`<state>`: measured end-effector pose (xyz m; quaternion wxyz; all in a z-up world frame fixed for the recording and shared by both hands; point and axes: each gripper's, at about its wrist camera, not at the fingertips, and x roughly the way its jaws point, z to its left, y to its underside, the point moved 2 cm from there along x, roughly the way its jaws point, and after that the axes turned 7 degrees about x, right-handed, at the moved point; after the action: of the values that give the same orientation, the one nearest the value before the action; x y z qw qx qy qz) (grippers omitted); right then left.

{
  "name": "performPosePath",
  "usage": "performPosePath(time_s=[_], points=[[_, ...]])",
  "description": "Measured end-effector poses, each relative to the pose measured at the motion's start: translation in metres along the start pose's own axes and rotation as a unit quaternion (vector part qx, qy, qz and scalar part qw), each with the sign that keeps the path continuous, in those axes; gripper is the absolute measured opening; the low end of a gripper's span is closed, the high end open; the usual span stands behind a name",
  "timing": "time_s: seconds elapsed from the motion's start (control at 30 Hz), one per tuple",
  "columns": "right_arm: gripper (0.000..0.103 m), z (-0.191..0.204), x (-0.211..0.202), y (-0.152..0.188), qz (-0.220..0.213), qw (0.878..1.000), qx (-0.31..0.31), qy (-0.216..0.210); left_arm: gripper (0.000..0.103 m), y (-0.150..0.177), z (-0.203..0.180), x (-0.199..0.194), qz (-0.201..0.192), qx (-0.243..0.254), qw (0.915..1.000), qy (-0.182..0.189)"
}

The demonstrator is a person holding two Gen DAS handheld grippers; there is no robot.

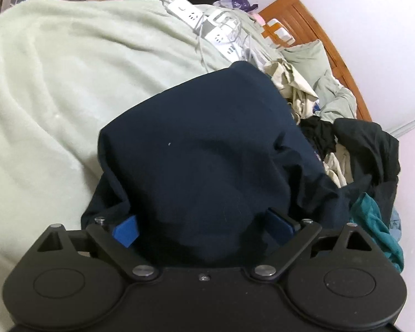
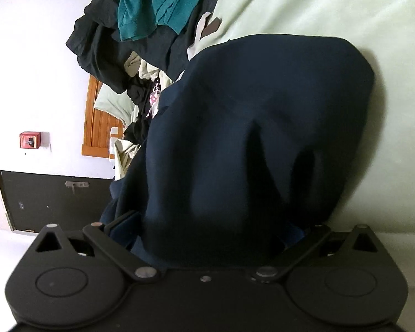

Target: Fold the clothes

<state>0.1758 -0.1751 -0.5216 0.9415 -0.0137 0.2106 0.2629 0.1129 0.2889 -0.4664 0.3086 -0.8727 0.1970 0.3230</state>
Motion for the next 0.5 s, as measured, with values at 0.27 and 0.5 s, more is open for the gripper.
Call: performPosePath(time_s=[0.27,0.5], points=[[0.103,0.000,0.019,-0.013,0.011,1.000,0.015,-0.012,0.101,-0.001,0.007,0.025,-0.047,-0.065,0.9965,0.021],[0.101,0.002,0.001,0.001,0.037,0.999,-0.005,-0.006,0.101,0.009,0.013,0.014,-0.032,-0.082,0.9956,0.031]])
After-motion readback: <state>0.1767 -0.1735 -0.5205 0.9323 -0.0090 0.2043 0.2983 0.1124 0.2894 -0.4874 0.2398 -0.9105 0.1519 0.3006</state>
